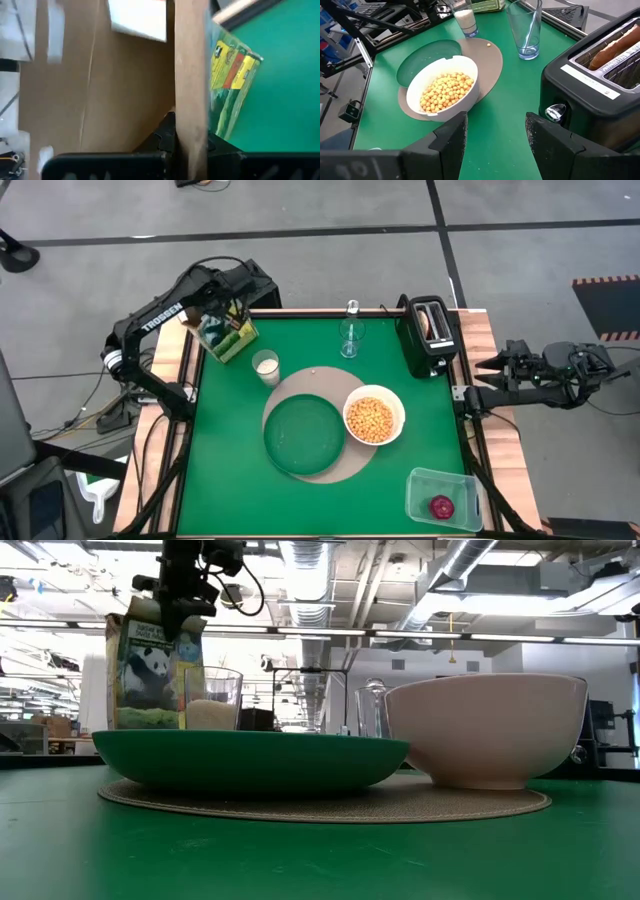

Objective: Arrange a breakfast setting
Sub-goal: Pour the cereal into the white bowl

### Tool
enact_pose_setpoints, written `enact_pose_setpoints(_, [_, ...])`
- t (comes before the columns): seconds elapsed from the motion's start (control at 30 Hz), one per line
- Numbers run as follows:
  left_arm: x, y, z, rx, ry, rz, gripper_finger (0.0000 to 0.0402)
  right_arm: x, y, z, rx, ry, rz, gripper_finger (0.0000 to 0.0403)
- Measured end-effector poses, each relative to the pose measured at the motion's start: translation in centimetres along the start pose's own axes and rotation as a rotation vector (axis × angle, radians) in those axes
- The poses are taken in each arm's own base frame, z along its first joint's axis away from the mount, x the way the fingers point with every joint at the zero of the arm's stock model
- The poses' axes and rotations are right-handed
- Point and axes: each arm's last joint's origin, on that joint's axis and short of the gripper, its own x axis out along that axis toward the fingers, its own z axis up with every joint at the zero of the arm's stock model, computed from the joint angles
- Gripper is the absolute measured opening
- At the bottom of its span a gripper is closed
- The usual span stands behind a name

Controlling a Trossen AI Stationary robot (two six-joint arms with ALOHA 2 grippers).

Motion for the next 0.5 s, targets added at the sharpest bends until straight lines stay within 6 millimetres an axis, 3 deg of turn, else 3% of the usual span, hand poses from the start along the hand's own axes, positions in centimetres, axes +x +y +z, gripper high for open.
enact_pose_setpoints(0.33, [0.86,-0.79,-0.54,0.036,0.065,-0.063,0.0001,0.0,0.0,-0.01,-0.003,0.001,-0.001,0.0227])
enact_pose_setpoints(0.5, [0.81,-0.9,-0.62,0.052,0.07,-0.073,0.0024,0.0,0.0,-0.01,-0.003,0.001,-0.001,0.0227])
